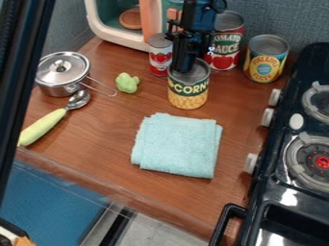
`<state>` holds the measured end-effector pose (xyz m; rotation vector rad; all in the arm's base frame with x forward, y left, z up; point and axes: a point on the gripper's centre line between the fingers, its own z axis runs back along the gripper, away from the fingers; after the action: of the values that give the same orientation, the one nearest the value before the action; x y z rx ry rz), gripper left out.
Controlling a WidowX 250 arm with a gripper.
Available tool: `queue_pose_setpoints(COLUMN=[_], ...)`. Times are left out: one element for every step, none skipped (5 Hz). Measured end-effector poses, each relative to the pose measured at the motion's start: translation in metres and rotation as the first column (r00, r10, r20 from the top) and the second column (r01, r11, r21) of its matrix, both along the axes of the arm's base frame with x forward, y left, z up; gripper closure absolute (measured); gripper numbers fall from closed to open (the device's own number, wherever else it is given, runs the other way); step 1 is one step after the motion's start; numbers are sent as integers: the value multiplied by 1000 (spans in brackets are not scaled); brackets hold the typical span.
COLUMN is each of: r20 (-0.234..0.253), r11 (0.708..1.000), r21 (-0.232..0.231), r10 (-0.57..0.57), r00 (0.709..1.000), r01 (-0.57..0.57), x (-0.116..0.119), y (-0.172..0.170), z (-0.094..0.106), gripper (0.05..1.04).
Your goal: Slide the can of corn across the table and against the blue towel to the bottom right of the table
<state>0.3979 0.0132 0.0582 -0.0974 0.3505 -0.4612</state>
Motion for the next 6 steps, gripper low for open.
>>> queue_pose_setpoints(r20=[-16, -20, -29, -42, -55, -54], r11=[1000, 1000, 1000, 1000, 1000, 1000], r21=[7, 12, 5, 4, -2, -4], r10=[8, 17, 23, 20, 15, 14], r00=[1000, 1000, 999, 999, 998, 998], r01=[-8, -17, -23, -20, -15, -14], x=[-6, -16, -26, -38, -50, -59], y=[1, 5, 9, 8, 7, 6], z=[-1, -1, -1, -1, -2, -2], gripper=[1033, 1033, 1033, 1033, 1033, 1033])
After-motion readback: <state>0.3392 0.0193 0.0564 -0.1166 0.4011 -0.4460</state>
